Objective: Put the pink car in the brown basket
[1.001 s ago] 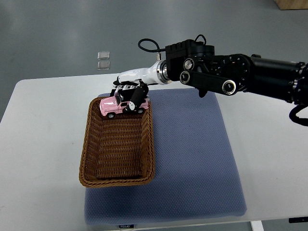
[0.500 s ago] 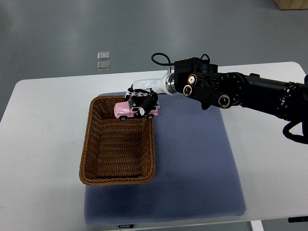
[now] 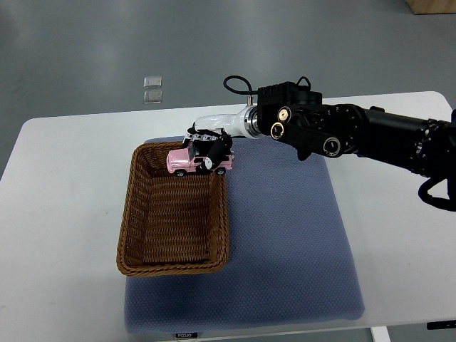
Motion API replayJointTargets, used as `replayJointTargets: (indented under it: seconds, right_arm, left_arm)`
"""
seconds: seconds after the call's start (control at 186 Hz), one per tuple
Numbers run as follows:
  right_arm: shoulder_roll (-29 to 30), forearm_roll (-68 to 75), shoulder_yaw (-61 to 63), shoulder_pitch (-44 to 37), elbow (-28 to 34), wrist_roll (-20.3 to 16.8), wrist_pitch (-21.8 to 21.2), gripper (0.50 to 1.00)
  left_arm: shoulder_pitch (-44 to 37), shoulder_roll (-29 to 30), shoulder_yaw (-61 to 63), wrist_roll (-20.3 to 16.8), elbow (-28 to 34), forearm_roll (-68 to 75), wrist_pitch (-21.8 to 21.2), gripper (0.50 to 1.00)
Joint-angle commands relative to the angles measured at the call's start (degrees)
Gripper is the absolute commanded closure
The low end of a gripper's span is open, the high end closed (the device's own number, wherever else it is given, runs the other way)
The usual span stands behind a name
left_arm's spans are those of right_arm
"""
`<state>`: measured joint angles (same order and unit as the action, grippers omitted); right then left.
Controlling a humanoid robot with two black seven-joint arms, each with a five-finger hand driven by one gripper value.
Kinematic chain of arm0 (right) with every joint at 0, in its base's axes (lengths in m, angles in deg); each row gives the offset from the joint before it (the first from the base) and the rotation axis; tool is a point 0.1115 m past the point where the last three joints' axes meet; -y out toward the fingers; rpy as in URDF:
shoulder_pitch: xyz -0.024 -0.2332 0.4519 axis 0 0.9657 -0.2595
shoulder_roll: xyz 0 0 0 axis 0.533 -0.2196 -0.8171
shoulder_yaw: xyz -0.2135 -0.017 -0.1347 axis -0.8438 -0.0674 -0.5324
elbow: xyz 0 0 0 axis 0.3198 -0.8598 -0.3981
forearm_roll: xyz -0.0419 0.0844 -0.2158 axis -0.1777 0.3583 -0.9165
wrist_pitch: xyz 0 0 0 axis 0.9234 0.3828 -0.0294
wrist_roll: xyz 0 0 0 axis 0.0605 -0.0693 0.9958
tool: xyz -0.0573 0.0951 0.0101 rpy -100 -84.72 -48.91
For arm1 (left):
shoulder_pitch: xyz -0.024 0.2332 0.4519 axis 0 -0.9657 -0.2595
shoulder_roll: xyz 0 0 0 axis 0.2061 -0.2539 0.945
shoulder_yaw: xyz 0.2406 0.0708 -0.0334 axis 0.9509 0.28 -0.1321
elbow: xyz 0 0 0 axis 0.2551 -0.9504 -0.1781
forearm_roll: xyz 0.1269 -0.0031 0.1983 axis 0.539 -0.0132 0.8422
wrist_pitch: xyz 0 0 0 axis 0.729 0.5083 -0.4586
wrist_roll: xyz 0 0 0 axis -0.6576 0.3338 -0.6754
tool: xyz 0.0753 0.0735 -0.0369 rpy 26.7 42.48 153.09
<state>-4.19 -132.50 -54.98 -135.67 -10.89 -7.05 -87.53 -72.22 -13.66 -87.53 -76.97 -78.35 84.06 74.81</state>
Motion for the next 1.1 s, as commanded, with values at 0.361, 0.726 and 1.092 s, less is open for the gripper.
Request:
replayJointTargets:
  seconds: [0.361,0.726,1.092]
  right_arm:
    - [0.0,3.6,0.3,1.0,5.2,0.6,-0.6,0.879]
    - [0.0,3.5,0.3,4.6,5.5,1.3,0.0,0.679]
    - [0.0,3.6,3.5,2.7,4.7,1.4,-0.3,0.599]
  left_arm:
    - [0.0,0.0,0.1,0.0,-0.1,0.0,-0.1,0.5]
    - [0.0,0.0,0.1,0.0,0.1,0.0,-0.1,0.5]
    - [0.0,0.0,0.1,0.0,0.3,0.0,-0.1,0.5]
